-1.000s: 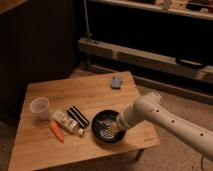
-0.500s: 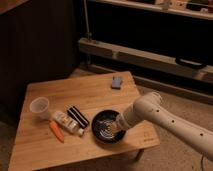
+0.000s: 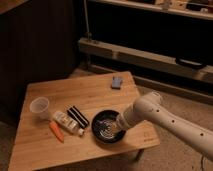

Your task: Drag the pepper across the table

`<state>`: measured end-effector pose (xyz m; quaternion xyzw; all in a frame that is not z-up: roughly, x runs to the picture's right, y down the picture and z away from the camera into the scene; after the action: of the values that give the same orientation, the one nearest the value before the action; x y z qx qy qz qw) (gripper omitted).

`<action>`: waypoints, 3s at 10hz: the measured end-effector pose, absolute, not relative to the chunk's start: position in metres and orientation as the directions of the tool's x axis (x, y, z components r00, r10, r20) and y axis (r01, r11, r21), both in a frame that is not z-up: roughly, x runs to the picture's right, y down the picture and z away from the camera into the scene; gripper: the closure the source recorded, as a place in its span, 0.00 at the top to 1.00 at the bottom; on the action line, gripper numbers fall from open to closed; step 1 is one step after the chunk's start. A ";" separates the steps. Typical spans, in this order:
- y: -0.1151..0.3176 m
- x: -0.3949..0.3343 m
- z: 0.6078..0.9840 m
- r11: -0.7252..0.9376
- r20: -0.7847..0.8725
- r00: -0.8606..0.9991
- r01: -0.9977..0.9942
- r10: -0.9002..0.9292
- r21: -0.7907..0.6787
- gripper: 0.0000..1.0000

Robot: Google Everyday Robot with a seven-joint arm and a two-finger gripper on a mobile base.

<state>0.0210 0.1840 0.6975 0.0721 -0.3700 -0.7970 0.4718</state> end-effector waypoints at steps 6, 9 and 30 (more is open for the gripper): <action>0.140 -0.116 0.650 -0.512 0.072 -0.734 0.536 -0.675 0.671 0.29; 0.154 -0.135 0.656 -0.546 0.053 -0.781 0.481 -0.622 0.686 0.61; 0.190 -0.181 0.680 -0.443 0.029 -0.715 0.464 -0.699 0.767 0.80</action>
<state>-0.1811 0.1904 0.6798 0.1475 -0.3973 -0.8365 0.3475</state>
